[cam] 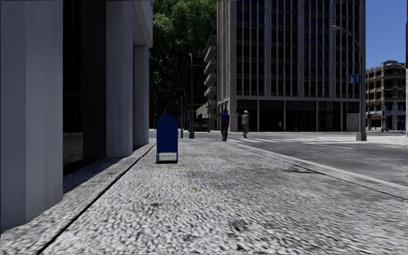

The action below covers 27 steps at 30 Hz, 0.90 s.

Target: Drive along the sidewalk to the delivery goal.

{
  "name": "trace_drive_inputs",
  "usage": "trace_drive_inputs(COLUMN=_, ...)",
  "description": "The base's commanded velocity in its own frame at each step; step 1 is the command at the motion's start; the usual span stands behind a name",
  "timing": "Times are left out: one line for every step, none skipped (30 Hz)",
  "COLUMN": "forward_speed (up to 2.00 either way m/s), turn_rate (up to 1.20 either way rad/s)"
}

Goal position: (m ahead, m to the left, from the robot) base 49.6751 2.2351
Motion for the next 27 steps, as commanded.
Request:
trace_drive_inputs(forward_speed=2.0, turn_rate=-0.52)
trace_drive_inputs(forward_speed=2.0, turn_rate=-0.52)
trace_drive_inputs(forward_speed=2.0, turn_rate=-0.52)
trace_drive_inputs(forward_speed=2.0, turn_rate=-0.52)
trace_drive_inputs(forward_speed=2.0, turn_rate=-0.52)
trace_drive_inputs(forward_speed=2.0, turn_rate=-0.52)
trace_drive_inputs(forward_speed=2.0, turn_rate=-0.52)
trace_drive_inputs(forward_speed=2.0, turn_rate=-0.52)
trace_drive_inputs(forward_speed=2.0, turn_rate=-0.52)
trace_drive_inputs(forward_speed=2.0, turn_rate=-0.37)
trace_drive_inputs(forward_speed=2.0, turn_rate=0.0)
trace_drive_inputs(forward_speed=2.0, turn_rate=0.0)
trace_drive_inputs(forward_speed=2.0, turn_rate=0.0)
trace_drive_inputs(forward_speed=2.0, turn_rate=0.0)
trace_drive_inputs(forward_speed=2.0, turn_rate=0.0)
trace_drive_inputs(forward_speed=2.0, turn_rate=0.0)
trace_drive_inputs(forward_speed=2.0, turn_rate=0.0)
trace_drive_inputs(forward_speed=2.0, turn_rate=0.0)
trace_drive_inputs(forward_speed=2.0, turn_rate=0.0)
trace_drive_inputs(forward_speed=2.0, turn_rate=0.0)
trace_drive_inputs(forward_speed=2.0, turn_rate=0.0)
trace_drive_inputs(forward_speed=2.0, turn_rate=0.0)
trace_drive_inputs(forward_speed=2.0, turn_rate=0.03)
trace_drive_inputs(forward_speed=2.0, turn_rate=0.17)
trace_drive_inputs(forward_speed=2.0, turn_rate=0.17)
trace_drive_inputs(forward_speed=2.0, turn_rate=0.26)
trace_drive_inputs(forward_speed=2.0, turn_rate=0.35)
